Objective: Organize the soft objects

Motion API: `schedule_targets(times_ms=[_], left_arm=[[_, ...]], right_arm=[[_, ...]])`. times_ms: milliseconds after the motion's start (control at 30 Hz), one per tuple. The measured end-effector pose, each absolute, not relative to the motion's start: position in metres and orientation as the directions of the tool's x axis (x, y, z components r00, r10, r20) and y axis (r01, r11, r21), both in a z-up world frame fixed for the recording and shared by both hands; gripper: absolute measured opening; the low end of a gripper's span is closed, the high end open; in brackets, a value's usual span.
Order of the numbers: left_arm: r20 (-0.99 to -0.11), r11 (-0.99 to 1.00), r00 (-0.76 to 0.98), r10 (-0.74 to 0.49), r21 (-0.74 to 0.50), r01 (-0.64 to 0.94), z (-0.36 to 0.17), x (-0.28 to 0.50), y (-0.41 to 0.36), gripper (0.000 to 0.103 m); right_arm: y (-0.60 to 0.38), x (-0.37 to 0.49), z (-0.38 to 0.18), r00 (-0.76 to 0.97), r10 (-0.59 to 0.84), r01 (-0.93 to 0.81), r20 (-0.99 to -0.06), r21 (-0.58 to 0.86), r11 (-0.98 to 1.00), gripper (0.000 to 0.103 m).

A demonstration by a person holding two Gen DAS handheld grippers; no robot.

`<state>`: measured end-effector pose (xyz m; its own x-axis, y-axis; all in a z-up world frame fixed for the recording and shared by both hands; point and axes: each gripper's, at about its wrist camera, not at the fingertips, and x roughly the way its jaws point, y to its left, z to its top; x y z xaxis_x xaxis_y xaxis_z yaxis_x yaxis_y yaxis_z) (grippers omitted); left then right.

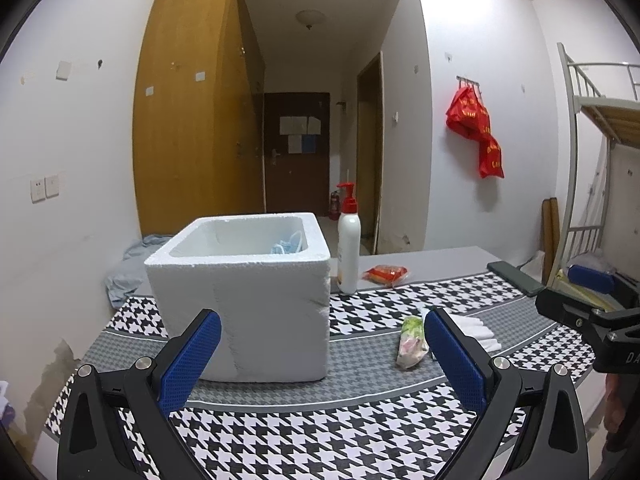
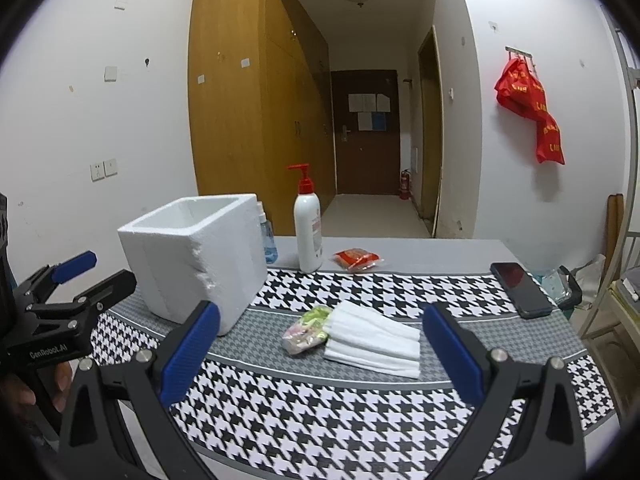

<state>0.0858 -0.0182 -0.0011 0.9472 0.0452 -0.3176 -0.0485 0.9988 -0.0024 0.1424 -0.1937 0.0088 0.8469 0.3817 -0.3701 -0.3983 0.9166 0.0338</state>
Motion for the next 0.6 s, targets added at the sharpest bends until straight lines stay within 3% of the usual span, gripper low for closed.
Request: schedule_targets(times_ms=[600], left_arm=[[-0.393,0.998,0.917,0.07,0.021,-0.067,-0.026,0.119,-0.058,0.102]], right_arm=[[-0.221,0.173,-0.013,0.797,0.417,-0.452,-0.438,0.025,0.891,0.103]])
